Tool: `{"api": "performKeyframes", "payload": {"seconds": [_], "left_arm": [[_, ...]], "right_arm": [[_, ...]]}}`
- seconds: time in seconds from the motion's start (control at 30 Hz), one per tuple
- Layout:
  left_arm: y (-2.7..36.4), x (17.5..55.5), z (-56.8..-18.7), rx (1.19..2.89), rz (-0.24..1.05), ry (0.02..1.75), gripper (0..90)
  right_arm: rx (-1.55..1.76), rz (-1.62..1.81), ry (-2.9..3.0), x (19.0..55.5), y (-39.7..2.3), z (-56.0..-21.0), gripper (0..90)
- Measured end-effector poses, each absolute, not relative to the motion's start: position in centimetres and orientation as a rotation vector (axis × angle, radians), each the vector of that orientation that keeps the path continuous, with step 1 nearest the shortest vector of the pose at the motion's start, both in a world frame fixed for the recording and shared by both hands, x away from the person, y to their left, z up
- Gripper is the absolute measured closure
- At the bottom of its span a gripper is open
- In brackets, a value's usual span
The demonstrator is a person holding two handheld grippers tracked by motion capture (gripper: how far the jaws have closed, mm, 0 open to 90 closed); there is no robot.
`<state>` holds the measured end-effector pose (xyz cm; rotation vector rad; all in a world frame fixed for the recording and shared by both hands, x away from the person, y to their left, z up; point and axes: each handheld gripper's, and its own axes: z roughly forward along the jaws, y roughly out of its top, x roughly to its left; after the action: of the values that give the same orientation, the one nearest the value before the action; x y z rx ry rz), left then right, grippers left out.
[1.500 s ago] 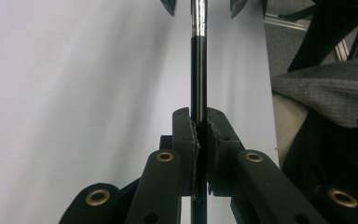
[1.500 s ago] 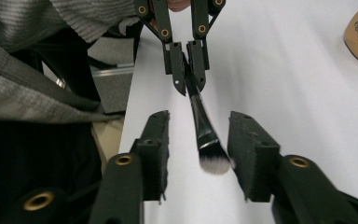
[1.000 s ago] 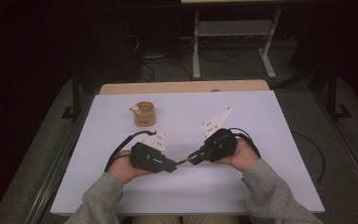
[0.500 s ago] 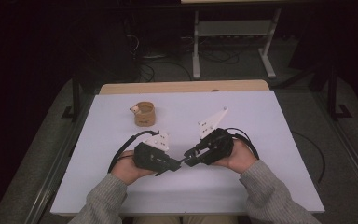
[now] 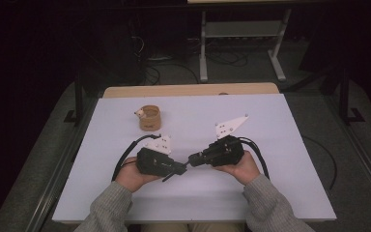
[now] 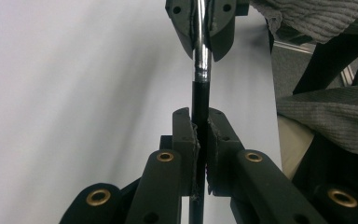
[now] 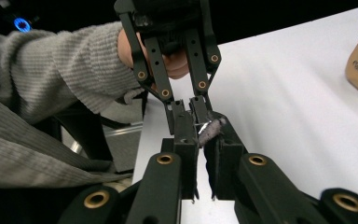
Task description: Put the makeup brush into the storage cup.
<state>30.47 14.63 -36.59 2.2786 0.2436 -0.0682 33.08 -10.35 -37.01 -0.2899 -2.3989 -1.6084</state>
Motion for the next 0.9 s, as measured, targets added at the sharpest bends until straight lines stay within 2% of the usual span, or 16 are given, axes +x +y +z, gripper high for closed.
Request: {"api": "performKeyframes", "payload": {"seconds": [0.3,0.57,0.73,0.9], "left_arm": [[14.6,30.7,-36.2,2.237,-0.087,0.258,79.1],[14.5,30.7,-35.5,2.237,-0.07,0.245,78.5],[14.3,30.6,-35.4,2.241,-0.073,0.249,78.9],[14.1,30.5,-35.6,2.249,-0.078,0.249,83.6]], "right_arm": [[-0.245,-1.51,-2.509,33.1,-9.9,-35.4,83.3],[-0.196,-1.408,-2.618,32.9,-9.4,-33.7,83.3],[-0.167,-1.386,-2.634,33.0,-8.9,-33.5,83.3],[-0.176,-1.364,-2.641,32.9,-8.6,-33.6,82.0]]}}
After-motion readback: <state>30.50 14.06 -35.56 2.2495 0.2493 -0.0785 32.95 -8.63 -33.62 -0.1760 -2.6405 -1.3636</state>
